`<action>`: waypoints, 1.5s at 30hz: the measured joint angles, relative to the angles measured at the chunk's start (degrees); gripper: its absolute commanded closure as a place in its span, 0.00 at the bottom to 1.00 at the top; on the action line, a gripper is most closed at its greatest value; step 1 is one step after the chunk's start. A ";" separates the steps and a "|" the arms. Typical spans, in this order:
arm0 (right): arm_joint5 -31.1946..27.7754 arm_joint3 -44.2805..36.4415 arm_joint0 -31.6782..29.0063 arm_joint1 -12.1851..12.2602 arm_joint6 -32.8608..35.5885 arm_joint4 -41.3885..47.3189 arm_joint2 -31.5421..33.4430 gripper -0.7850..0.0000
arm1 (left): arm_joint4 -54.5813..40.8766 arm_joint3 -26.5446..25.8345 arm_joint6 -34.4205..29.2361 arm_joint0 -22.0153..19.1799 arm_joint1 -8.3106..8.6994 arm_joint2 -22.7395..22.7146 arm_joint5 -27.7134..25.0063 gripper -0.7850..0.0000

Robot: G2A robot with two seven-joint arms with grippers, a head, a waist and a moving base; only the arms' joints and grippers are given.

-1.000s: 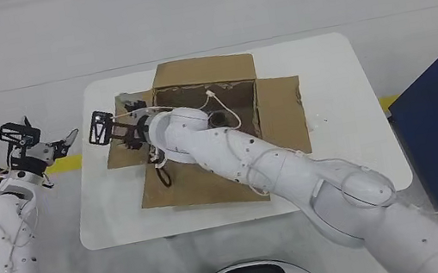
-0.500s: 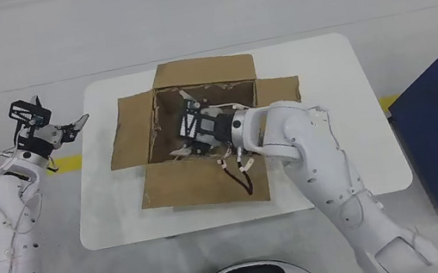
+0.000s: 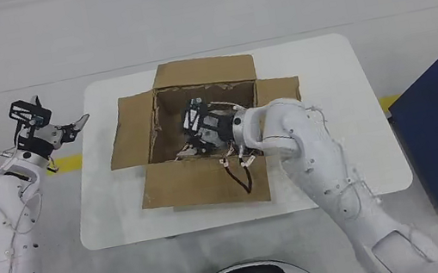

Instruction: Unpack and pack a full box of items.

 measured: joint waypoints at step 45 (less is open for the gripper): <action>37.90 44.45 26.17 -6.98 19.11 10.76 -14.68 0.79 | 0.00 0.00 0.00 0.00 0.00 0.00 0.00 0.00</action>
